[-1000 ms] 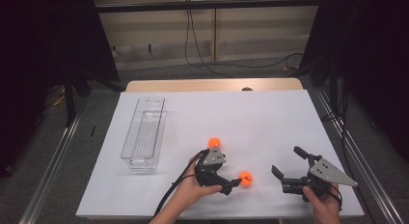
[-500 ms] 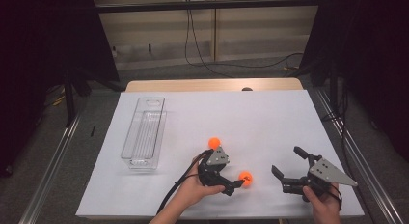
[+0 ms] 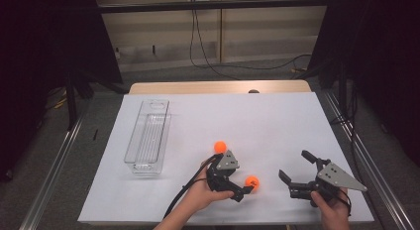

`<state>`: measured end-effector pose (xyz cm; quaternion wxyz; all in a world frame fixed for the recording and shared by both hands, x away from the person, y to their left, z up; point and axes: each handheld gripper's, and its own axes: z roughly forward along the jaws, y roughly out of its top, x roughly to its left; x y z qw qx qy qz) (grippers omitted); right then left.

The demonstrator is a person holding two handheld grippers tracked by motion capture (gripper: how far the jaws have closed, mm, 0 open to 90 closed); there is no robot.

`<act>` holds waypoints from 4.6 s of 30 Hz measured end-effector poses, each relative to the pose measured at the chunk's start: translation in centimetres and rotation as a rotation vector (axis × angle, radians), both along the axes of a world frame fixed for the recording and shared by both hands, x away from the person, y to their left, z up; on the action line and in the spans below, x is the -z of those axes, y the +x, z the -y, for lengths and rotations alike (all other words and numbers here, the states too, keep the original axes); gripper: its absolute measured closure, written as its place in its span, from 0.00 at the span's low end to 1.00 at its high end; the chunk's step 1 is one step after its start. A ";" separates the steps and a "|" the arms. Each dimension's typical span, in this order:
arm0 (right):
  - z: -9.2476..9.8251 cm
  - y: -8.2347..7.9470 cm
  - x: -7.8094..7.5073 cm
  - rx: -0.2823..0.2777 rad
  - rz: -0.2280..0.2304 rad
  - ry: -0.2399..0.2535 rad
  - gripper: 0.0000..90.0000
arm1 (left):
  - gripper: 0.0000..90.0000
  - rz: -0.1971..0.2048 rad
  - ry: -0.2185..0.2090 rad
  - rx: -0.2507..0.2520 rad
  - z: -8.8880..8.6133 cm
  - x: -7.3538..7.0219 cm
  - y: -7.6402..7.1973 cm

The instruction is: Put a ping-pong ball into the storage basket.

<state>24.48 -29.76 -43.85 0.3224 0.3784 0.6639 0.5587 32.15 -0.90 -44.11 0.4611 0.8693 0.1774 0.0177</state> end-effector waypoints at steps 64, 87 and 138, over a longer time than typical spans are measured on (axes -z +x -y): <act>0.2 -0.1 0.1 0.013 -0.007 -0.004 0.01 | 0.43 -0.017 0.084 0.102 2.6 1.4 -0.5; 0.5 -0.4 0.1 0.020 -0.005 -0.009 0.01 | 0.56 -0.011 0.095 0.109 2.9 1.4 -0.5; 0.4 0.0 0.1 0.012 0.005 -0.012 0.01 | 0.56 -0.075 0.013 0.029 0.5 -1.2 0.9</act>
